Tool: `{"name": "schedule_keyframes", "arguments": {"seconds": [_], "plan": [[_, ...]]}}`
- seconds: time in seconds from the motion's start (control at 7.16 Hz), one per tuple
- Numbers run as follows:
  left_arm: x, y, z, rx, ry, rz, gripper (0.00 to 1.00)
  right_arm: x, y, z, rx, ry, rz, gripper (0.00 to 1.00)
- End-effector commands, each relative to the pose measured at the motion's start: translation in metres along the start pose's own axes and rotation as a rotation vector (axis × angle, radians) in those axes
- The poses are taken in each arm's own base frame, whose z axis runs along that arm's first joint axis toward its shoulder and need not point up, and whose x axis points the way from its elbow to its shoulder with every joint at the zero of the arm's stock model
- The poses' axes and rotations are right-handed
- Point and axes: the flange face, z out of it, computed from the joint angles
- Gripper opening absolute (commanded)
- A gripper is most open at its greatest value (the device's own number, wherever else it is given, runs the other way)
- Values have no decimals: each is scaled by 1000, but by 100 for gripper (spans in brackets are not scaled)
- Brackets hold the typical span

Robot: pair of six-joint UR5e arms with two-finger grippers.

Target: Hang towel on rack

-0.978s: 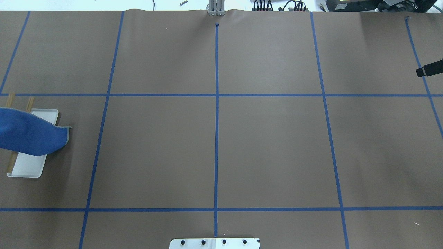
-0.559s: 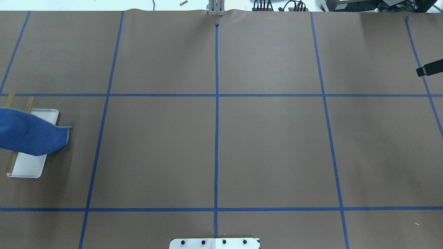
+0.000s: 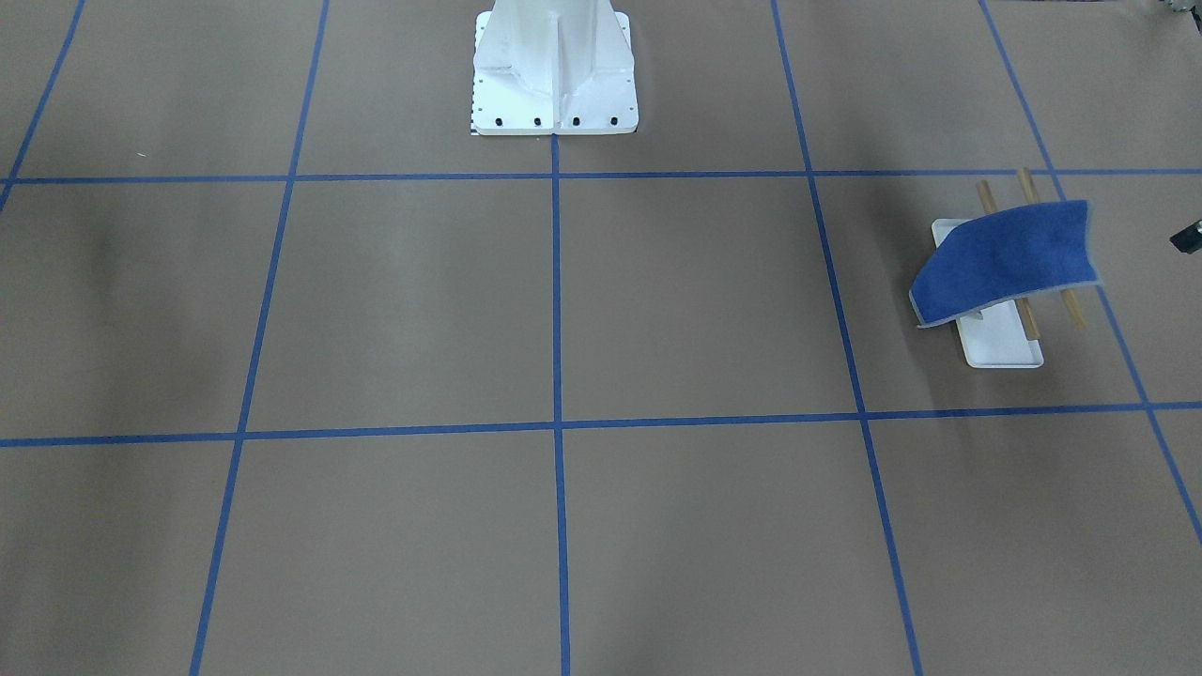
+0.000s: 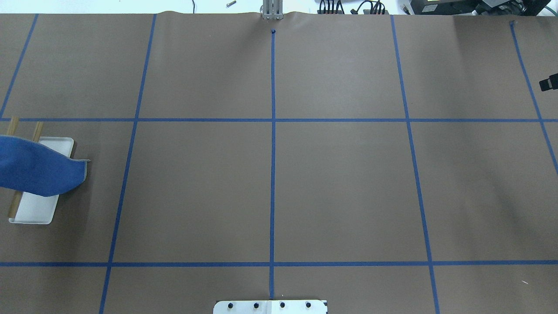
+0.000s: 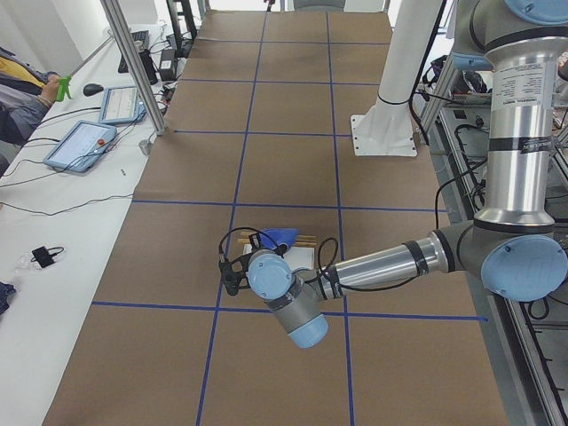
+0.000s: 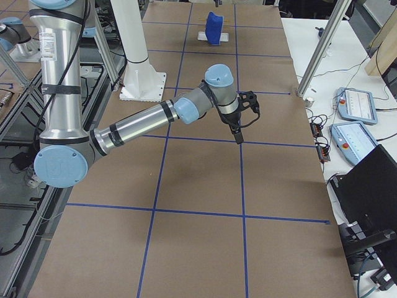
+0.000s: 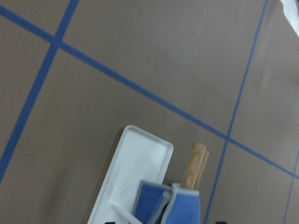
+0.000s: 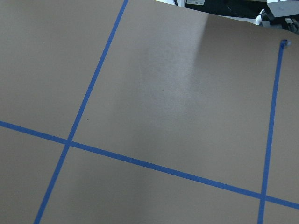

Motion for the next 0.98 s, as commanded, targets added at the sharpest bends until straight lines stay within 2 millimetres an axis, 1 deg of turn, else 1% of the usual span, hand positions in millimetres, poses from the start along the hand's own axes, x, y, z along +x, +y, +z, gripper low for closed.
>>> {"name": "schedule_keyframes", "arguments": {"seconds": [0.0, 0.14, 0.28, 0.42, 0.56, 0.7, 0.84], "plan": [[-26, 0, -2, 100, -55, 71, 97, 14, 1, 4, -8, 12, -2, 100], [-33, 0, -1, 96, -63, 64, 97, 18, 1, 5, -11, 15, -2, 100], [-36, 0, -1, 98, -66, 82, 97, 32, 3, 6, -17, 28, -18, 100], [-36, -5, -3, 150, -93, 172, 97, 52, 6, 12, -32, 43, -38, 100], [-44, -16, -7, 262, -171, 278, 97, 71, 11, 18, -49, 54, -56, 100], [-53, -22, -10, 330, -255, 411, 97, 89, 16, 27, -72, 64, -60, 100], [-71, -17, -14, 341, -329, 531, 97, 112, 25, 39, -104, 70, -63, 100]]}}
